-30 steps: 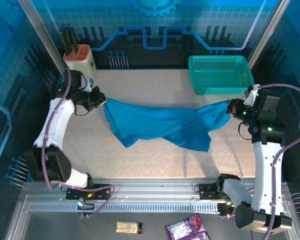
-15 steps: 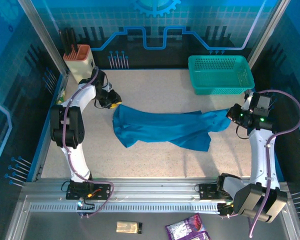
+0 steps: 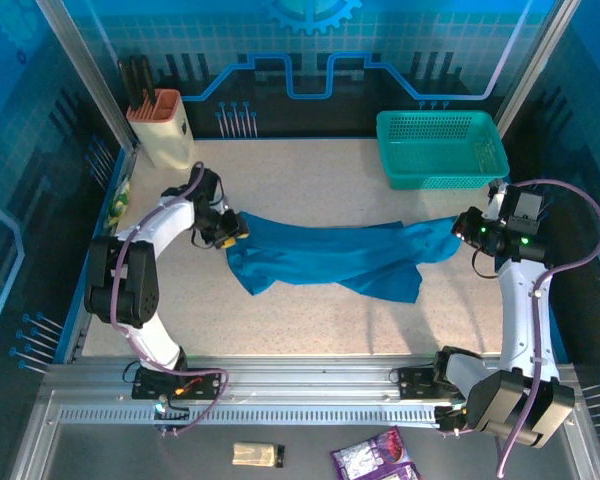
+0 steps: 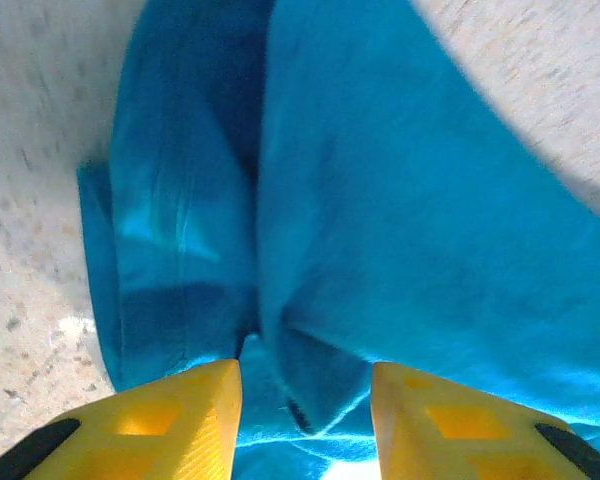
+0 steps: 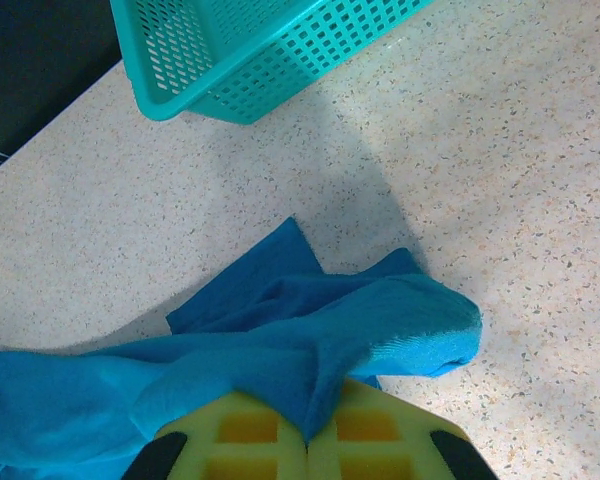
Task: Fold the inside-out t-shirt
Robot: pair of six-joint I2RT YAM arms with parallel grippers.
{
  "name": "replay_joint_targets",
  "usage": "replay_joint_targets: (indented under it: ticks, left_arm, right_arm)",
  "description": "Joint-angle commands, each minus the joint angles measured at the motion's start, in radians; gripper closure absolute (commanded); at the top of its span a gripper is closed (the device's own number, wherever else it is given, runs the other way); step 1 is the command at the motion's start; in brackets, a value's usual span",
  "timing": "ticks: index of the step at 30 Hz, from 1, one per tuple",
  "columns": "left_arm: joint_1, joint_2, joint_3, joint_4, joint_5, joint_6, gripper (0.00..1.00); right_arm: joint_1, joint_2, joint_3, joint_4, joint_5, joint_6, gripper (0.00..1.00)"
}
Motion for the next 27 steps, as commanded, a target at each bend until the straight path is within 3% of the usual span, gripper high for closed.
replay_joint_targets:
  ticks: [1, 16, 22, 24, 27]
  left_arm:
    - [-0.020, -0.037, -0.060, 0.069, 0.025, -0.063, 0.61]
    - [-0.083, 0.008, -0.049, 0.116, 0.043, -0.076, 0.72]
    - [-0.093, 0.007, -0.041, 0.111, 0.051, -0.074, 0.84]
    - [-0.093, 0.006, -0.038, 0.114, 0.072, -0.070, 0.94]
    - [-0.090, -0.025, -0.008, 0.082, 0.064, -0.056, 1.00]
  right_arm:
    - [-0.012, -0.019, 0.007, 0.009, -0.018, -0.014, 1.00]
    - [-0.014, -0.009, 0.026, 0.002, -0.032, -0.012, 1.00]
    - [-0.014, -0.007, 0.026, 0.005, -0.036, -0.007, 1.00]
    - [-0.014, -0.006, 0.027, 0.007, -0.037, -0.004, 1.00]
    - [-0.014, 0.000, 0.054, 0.006, -0.036, 0.002, 1.00]
